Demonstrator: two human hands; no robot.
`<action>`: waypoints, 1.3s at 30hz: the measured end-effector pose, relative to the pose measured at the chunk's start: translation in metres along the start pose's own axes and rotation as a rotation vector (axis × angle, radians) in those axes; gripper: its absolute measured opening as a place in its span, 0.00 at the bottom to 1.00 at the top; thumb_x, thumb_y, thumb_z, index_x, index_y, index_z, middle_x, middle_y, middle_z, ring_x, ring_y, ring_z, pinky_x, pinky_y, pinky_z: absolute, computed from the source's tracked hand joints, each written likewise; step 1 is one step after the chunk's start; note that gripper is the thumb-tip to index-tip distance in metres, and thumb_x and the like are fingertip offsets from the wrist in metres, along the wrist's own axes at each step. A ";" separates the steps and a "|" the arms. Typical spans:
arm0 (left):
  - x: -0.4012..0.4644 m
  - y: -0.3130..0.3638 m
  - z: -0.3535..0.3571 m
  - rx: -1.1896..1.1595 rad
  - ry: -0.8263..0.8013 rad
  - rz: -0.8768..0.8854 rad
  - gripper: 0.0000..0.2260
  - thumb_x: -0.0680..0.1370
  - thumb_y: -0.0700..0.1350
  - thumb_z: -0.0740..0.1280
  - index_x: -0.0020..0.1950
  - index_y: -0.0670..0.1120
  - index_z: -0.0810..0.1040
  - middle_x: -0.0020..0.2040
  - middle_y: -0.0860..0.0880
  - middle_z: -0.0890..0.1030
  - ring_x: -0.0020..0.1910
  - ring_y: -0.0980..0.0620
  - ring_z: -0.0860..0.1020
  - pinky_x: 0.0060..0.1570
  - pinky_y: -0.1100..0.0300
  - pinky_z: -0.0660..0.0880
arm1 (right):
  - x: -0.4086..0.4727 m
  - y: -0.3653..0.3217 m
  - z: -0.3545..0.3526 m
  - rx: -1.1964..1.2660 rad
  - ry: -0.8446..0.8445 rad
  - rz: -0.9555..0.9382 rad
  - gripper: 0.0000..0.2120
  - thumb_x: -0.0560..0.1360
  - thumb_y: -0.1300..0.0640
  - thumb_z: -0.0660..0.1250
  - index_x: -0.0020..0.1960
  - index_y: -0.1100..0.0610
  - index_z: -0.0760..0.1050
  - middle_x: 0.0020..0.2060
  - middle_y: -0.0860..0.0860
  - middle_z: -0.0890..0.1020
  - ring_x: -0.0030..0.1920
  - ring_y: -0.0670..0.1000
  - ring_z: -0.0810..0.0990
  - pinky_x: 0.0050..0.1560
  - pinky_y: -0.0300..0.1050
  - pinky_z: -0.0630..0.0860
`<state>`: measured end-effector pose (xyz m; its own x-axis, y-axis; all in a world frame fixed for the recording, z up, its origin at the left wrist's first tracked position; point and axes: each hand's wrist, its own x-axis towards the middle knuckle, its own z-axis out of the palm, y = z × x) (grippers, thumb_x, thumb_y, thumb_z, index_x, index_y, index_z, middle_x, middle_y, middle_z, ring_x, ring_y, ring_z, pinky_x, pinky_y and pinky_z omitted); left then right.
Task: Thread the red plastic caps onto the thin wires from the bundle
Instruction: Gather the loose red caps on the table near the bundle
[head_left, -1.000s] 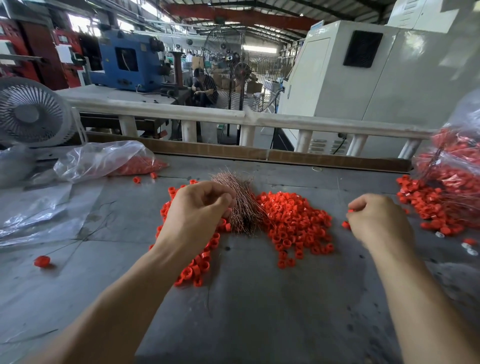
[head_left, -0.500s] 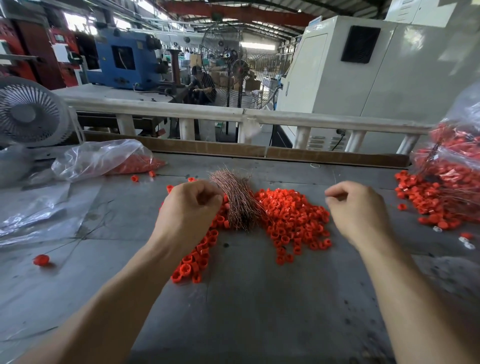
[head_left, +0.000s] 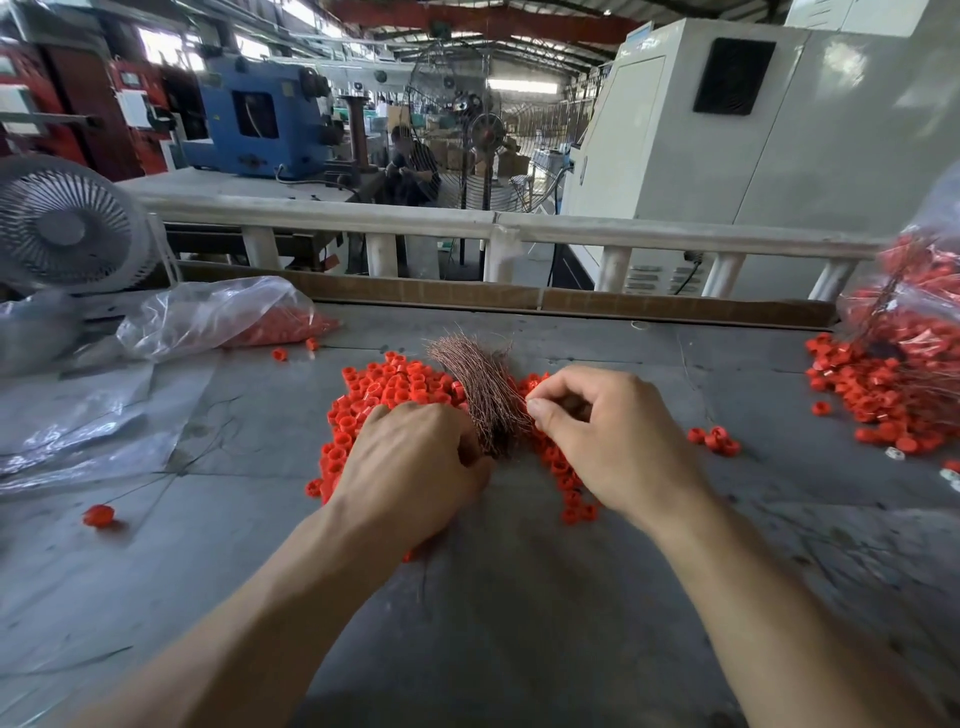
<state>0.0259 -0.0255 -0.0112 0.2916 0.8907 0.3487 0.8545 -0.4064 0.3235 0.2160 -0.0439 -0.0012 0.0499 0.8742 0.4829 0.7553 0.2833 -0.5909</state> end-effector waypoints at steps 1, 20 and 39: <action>0.000 0.000 0.000 -0.024 0.012 0.001 0.09 0.75 0.56 0.71 0.39 0.53 0.78 0.36 0.57 0.78 0.44 0.53 0.76 0.50 0.55 0.67 | -0.001 -0.001 0.000 0.004 -0.001 -0.009 0.03 0.77 0.55 0.73 0.45 0.48 0.84 0.37 0.37 0.84 0.43 0.37 0.80 0.42 0.28 0.72; 0.009 -0.010 -0.018 -0.443 0.314 -0.059 0.06 0.79 0.49 0.70 0.42 0.53 0.82 0.35 0.59 0.82 0.35 0.59 0.79 0.31 0.64 0.72 | 0.001 -0.005 -0.003 0.233 0.215 -0.051 0.05 0.79 0.57 0.71 0.50 0.49 0.86 0.34 0.40 0.84 0.36 0.41 0.82 0.38 0.29 0.71; 0.008 -0.026 -0.016 0.054 -0.115 -0.048 0.05 0.70 0.53 0.79 0.40 0.56 0.84 0.34 0.63 0.79 0.39 0.67 0.72 0.51 0.58 0.65 | -0.003 -0.023 -0.013 0.467 0.513 -0.074 0.08 0.84 0.60 0.63 0.57 0.56 0.82 0.43 0.46 0.85 0.32 0.45 0.80 0.36 0.33 0.74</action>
<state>-0.0009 -0.0117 -0.0023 0.2945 0.9275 0.2302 0.8896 -0.3540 0.2885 0.2073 -0.0582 0.0191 0.3985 0.5818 0.7090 0.4142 0.5756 -0.7051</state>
